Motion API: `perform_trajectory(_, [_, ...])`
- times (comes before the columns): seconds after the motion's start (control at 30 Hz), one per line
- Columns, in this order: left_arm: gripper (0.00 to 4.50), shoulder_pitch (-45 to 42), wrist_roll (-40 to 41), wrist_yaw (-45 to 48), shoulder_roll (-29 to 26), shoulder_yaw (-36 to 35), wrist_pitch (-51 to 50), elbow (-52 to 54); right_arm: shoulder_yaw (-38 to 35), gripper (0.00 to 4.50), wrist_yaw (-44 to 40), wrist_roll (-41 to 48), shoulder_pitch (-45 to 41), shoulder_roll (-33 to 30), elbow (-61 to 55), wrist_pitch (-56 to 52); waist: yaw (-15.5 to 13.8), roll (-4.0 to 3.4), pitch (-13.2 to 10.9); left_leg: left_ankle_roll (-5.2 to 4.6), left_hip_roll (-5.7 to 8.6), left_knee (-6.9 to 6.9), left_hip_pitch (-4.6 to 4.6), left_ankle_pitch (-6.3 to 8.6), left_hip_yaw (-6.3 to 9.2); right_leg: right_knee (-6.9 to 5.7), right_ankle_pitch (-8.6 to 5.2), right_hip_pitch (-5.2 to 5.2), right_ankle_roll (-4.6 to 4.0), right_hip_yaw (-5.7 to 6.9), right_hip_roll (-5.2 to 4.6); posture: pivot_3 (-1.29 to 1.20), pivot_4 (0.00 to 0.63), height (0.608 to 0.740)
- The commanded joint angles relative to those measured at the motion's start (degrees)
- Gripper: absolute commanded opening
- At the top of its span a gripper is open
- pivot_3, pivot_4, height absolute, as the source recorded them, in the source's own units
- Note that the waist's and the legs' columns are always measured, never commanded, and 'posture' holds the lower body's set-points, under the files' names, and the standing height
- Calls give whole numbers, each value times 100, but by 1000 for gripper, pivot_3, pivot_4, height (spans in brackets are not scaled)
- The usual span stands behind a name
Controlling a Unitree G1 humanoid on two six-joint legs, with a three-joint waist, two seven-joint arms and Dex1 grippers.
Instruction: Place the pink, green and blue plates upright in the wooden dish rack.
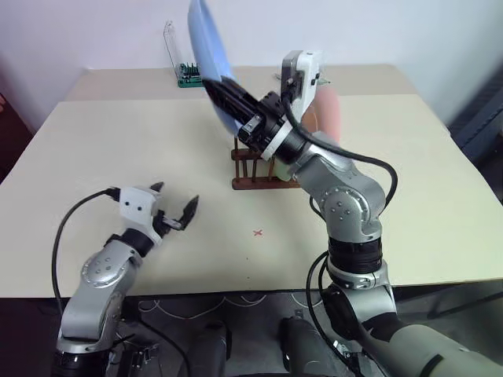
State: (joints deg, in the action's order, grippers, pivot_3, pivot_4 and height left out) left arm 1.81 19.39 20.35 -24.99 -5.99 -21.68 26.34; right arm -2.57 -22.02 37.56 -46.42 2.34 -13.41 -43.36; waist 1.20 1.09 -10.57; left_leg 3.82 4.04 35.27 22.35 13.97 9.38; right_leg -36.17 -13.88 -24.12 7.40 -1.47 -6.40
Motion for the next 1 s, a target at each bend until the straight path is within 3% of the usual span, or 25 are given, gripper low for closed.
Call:
perform_trajectory(0.03, [4488,56,-51,164,-83,114,-16,264,-139,0,189,460,-92,46,-326,-227,2,-3,-2,0,0,0,0,0,-2,1,0,0,0,0,0,0,150,740])
perform_trajectory(0.17, [4488,-19,17,180,5,179,-67,333,-573,0,894,858,-109,277,27,-513,-3,-3,-1,0,0,-1,0,0,-2,2,0,0,1,0,0,0,150,740])
perform_trajectory(0.83, [4488,254,-237,481,173,266,544,-100,-1337,0,2395,1518,-517,449,979,-717,6,-18,1,-1,0,-1,2,-1,-4,3,0,-1,1,0,0,0,150,740])
perform_trajectory(1.0, [4500,359,-294,642,208,233,963,-430,-1258,1769,2462,1516,-505,374,945,-733,7,-21,0,-1,0,-2,2,-1,-5,3,0,-2,1,0,1,0,150,740])
